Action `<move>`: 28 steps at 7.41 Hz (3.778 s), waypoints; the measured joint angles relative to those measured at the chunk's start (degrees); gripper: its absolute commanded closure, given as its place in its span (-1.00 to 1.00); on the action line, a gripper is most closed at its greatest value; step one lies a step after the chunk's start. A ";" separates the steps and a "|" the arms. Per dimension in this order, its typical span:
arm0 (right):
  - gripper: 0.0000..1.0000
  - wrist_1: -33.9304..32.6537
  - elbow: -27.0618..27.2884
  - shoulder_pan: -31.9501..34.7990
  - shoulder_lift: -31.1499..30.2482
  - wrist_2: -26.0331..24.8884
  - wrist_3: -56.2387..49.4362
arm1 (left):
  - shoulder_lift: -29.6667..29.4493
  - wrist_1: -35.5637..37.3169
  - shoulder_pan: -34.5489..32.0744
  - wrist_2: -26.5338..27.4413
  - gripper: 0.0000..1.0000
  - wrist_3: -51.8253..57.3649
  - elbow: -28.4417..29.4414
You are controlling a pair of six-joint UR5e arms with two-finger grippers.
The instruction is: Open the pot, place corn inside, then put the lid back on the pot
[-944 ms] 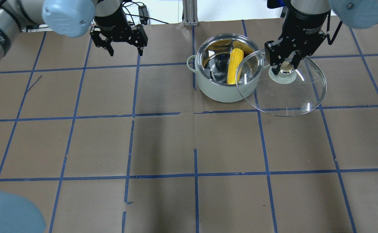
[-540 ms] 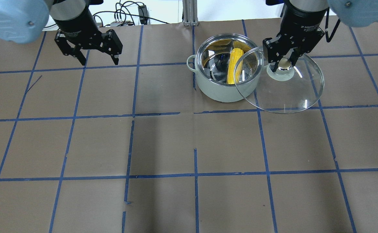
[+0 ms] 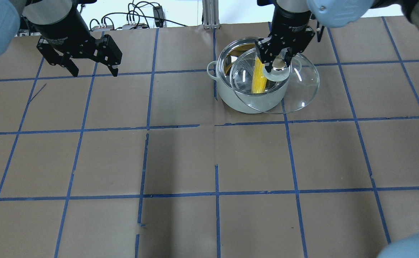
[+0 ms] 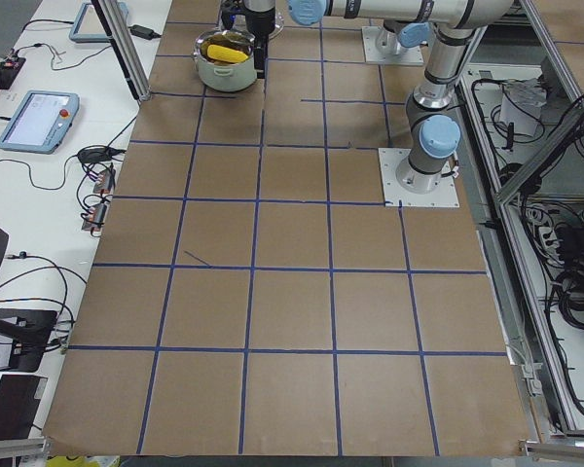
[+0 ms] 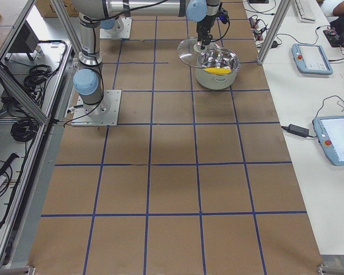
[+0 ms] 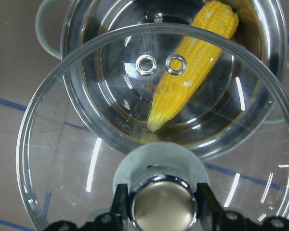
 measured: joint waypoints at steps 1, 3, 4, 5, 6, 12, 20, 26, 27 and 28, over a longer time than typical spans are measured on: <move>0.42 -3.28 -0.80 0.69 3.17 -0.03 0.14 | -0.02 0.21 -0.06 -0.06 -1.00 0.00 -0.04; 0.42 -5.97 -1.41 0.98 5.22 -0.10 0.12 | -0.04 0.53 -0.11 -0.20 -1.00 0.04 -0.06; 0.42 -6.24 -1.73 0.98 5.34 -0.17 0.07 | -0.03 0.64 -0.12 -0.17 -1.00 0.05 -0.09; 0.41 -6.23 -2.39 0.95 5.47 -0.28 -0.03 | -0.02 0.71 -0.12 -0.12 -1.00 0.05 -0.10; 0.41 -6.03 -3.38 0.90 5.76 -0.36 -0.19 | -0.01 0.75 -0.12 -0.10 -1.00 0.05 -0.11; 0.41 -6.32 -5.56 0.44 8.30 -0.30 -0.66 | -0.06 0.69 -0.12 -0.08 -1.00 -0.04 -0.17; 0.38 -6.38 -5.55 -0.77 8.59 -0.81 -2.03 | -0.09 0.68 -0.12 0.15 -1.00 -0.04 -0.21; 0.38 -6.45 -5.58 -0.24 8.34 -0.11 -1.24 | -0.09 0.66 -0.14 0.18 -1.00 -0.04 -0.23; 0.38 -6.46 -5.59 -0.22 8.36 -0.06 -1.21 | -0.09 0.63 -0.18 0.18 -1.00 -0.04 -0.25; 0.15 -6.46 -5.59 -0.22 8.41 -0.04 -1.22 | -0.09 0.60 -0.19 0.19 -1.00 -0.04 -0.25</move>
